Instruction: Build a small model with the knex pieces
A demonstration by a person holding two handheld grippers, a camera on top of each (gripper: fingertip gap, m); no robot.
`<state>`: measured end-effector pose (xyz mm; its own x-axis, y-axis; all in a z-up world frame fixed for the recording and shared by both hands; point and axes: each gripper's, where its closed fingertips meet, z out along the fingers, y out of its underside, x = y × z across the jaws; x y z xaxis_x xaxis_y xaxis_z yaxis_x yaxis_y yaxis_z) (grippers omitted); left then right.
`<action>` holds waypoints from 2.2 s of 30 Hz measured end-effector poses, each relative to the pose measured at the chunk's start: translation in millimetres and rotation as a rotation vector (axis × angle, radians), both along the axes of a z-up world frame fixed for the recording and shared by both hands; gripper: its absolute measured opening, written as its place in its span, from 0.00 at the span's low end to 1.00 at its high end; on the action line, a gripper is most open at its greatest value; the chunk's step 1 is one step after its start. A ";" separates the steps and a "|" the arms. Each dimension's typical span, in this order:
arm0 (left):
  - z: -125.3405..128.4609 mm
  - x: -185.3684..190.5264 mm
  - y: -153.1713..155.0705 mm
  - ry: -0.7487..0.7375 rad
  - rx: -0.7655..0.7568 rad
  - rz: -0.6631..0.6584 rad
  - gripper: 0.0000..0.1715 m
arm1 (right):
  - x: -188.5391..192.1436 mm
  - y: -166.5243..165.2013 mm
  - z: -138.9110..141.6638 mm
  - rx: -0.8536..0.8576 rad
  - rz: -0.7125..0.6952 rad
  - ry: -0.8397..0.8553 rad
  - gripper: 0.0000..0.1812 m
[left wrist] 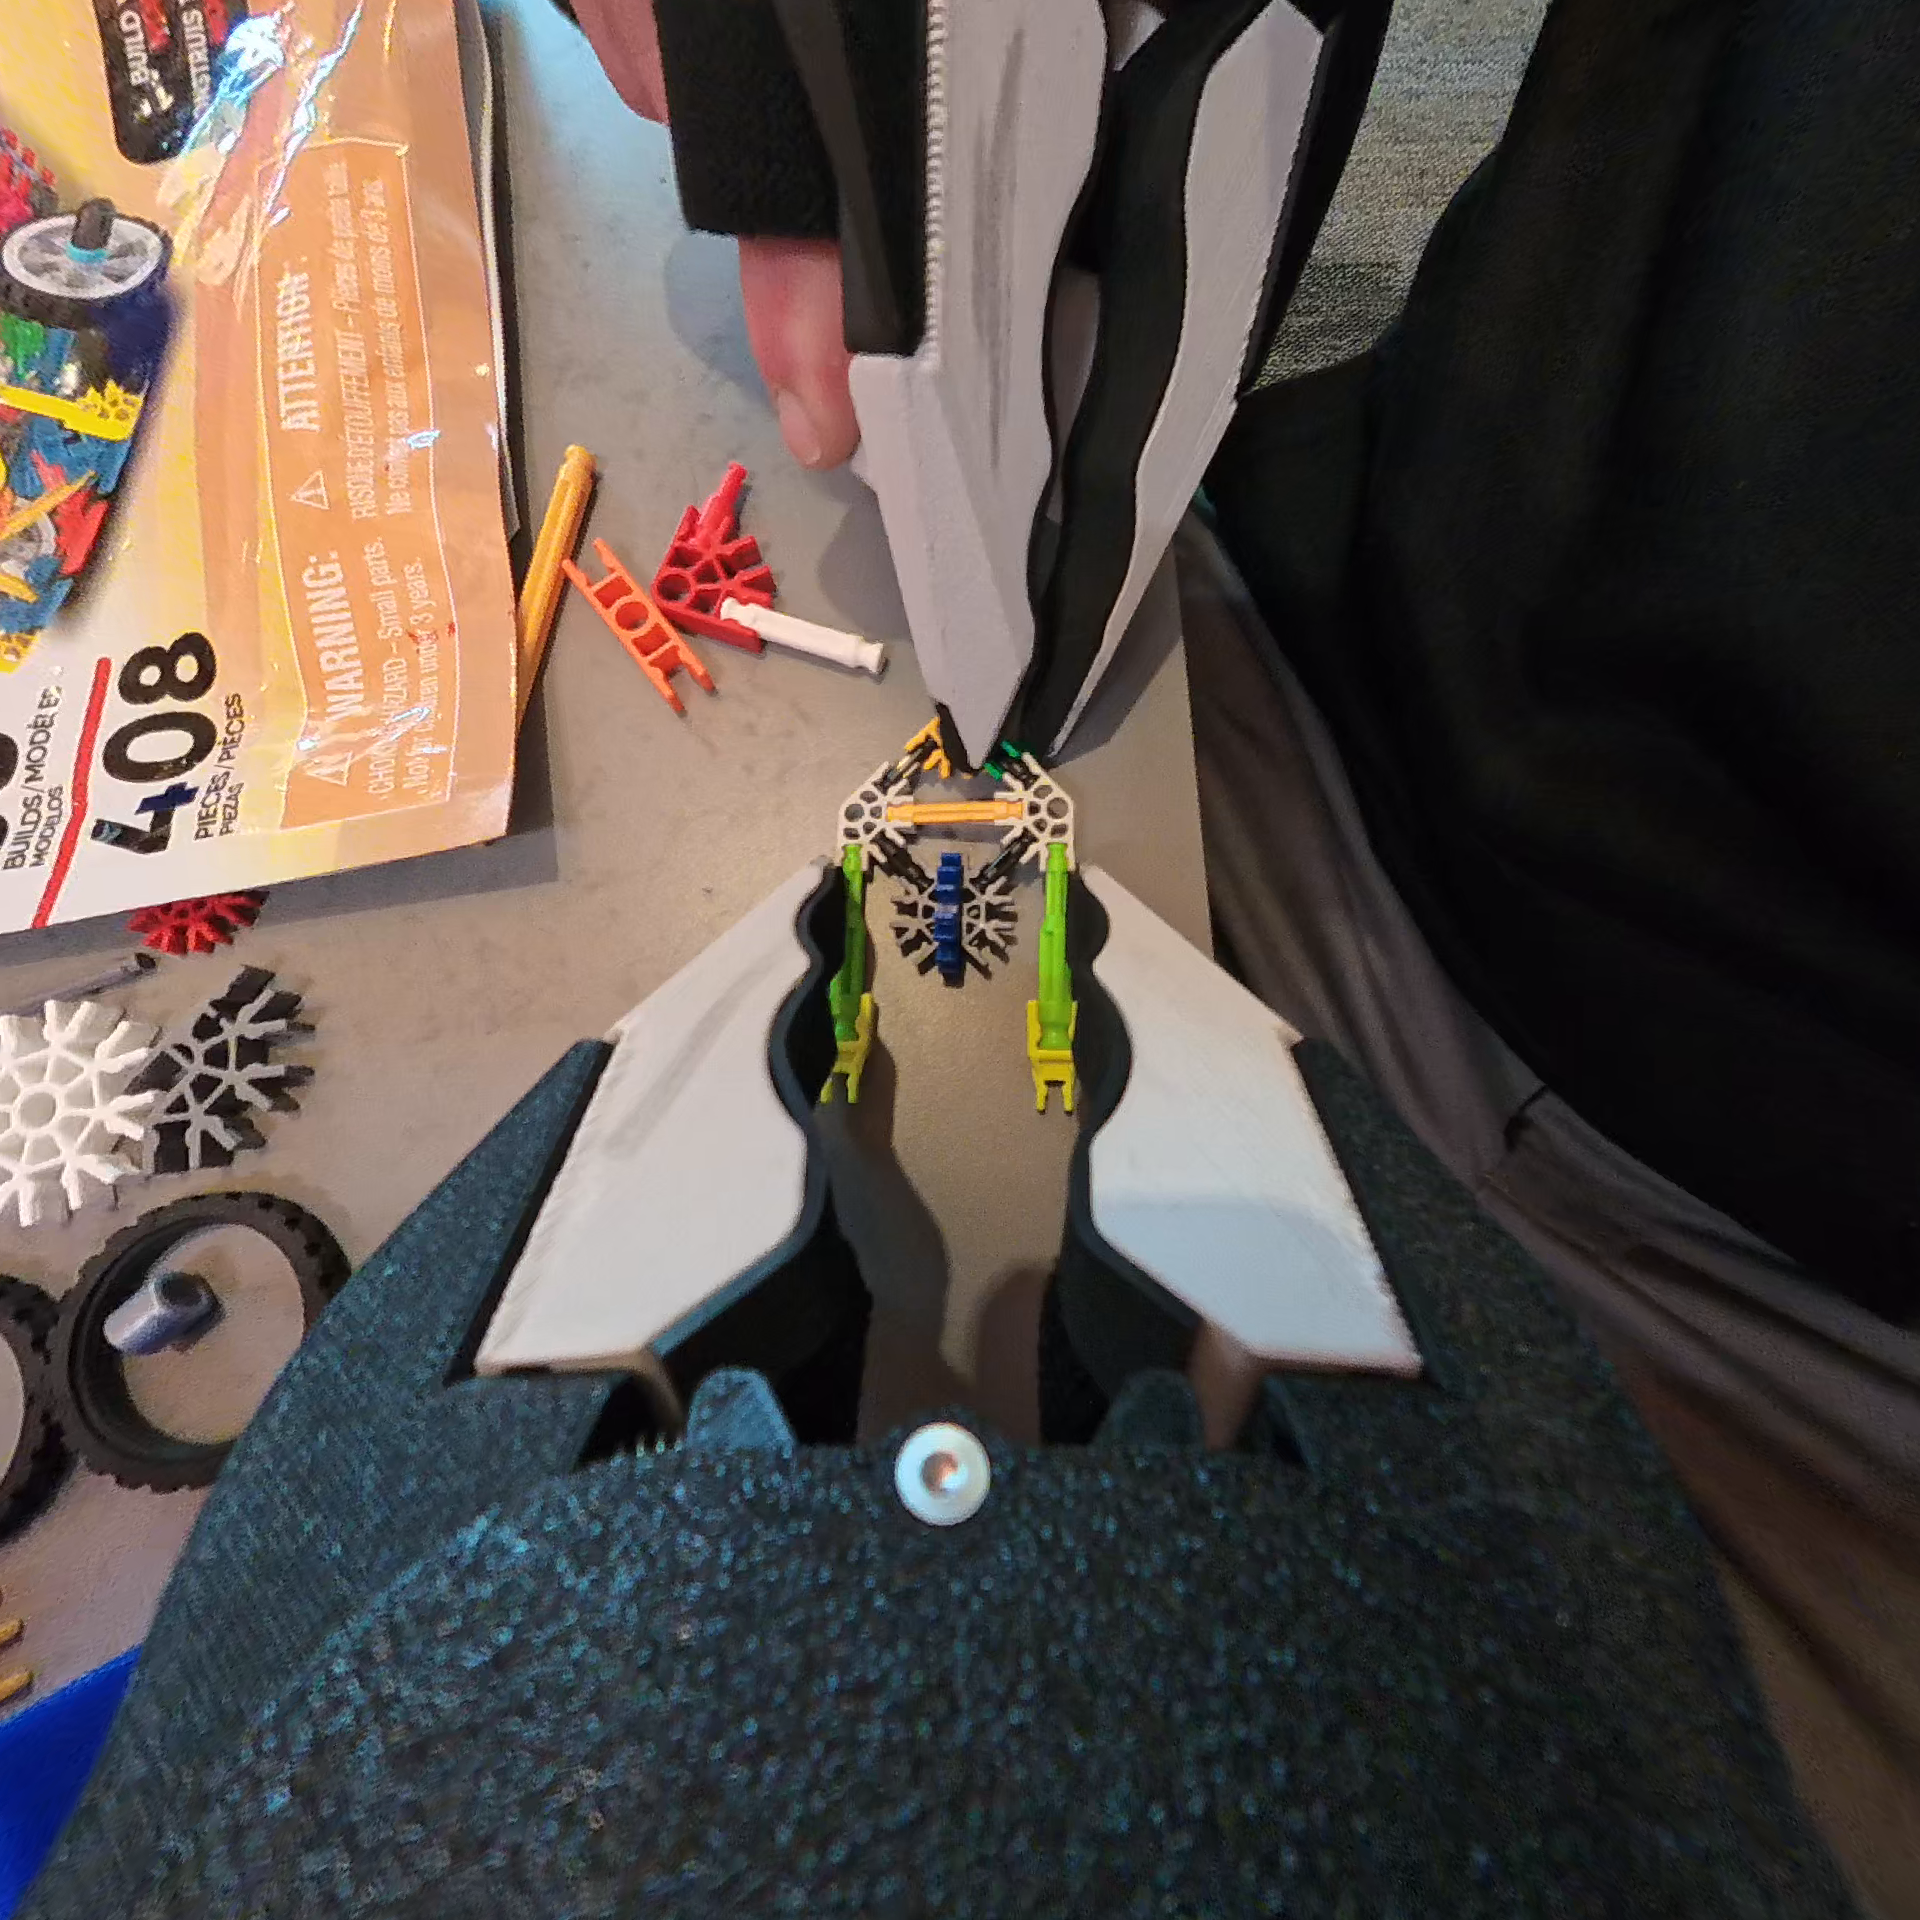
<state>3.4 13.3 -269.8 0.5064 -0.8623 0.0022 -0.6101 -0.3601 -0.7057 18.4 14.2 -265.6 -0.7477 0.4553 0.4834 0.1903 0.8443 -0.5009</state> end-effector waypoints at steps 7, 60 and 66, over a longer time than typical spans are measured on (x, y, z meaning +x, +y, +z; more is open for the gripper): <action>0.2 0.2 1.2 0.028 0.011 -0.001 0.24 | 2.2 3.0 9.5 -0.099 -0.047 0.020 0.10; 0.8 5.1 2.6 0.498 0.369 0.118 0.01 | -6.2 14.6 0.6 -0.289 -0.121 -0.226 0.02; 0.6 5.5 3.4 0.531 0.353 0.099 0.01 | -5.7 19.6 7.1 -0.229 -0.127 -0.197 0.00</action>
<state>8.9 16.7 -269.2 0.4377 -0.7147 -0.5455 -0.8847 -0.2340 -0.4032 12.7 33.7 -258.5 -0.7465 0.6316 0.2094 0.3991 0.6768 -0.6186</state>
